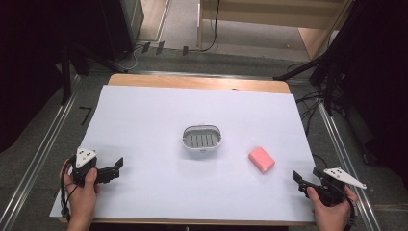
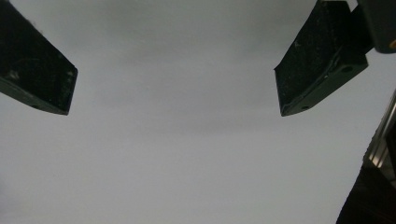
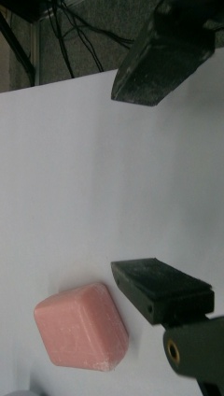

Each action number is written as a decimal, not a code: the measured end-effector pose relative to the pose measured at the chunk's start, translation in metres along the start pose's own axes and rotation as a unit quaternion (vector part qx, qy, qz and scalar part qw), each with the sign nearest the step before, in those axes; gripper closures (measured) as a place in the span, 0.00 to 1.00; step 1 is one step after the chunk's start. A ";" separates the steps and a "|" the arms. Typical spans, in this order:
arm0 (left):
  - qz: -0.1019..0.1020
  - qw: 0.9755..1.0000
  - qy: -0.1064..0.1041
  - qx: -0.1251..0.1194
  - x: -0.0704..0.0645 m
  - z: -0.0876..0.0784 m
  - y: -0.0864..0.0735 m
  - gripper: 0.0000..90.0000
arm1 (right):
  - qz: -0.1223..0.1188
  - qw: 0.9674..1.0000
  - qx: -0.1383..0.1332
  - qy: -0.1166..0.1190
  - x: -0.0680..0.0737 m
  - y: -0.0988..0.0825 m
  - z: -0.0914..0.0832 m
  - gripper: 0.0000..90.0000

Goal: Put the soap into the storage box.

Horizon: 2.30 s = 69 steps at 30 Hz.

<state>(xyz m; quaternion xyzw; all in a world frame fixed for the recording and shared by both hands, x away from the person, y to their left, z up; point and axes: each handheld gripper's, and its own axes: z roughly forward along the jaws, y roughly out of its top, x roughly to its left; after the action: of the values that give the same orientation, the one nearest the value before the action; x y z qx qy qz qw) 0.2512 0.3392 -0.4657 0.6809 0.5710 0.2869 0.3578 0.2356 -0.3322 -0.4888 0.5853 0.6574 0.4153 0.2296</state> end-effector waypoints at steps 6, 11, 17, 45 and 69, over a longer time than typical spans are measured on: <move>0.005 1.000 0.005 0.010 -0.001 0.002 0.001 0.00 | -0.025 0.999 0.002 0.020 0.008 0.004 -0.002 0.22; 0.012 1.000 0.004 0.004 -0.003 0.001 0.000 0.00 | -0.050 0.998 0.003 0.039 0.014 0.012 -0.003 0.35; 0.015 1.000 0.002 0.000 -0.003 -0.001 0.000 0.00 | -0.092 0.992 0.018 0.082 0.022 0.021 0.003 0.42; 0.024 1.000 0.006 0.001 -0.005 0.000 -0.001 0.00 | -0.171 0.970 0.158 0.073 0.063 0.054 0.035 0.23; 0.029 1.000 0.007 0.002 -0.006 0.000 -0.001 0.00 | -0.186 0.960 0.184 0.098 0.084 0.070 0.054 0.23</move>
<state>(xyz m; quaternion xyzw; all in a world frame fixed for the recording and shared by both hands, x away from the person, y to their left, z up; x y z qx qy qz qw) 0.2498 0.3330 -0.4661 0.6958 0.5544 0.3008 0.3435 0.3009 -0.2390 -0.4457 0.4411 0.8390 0.2927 0.1256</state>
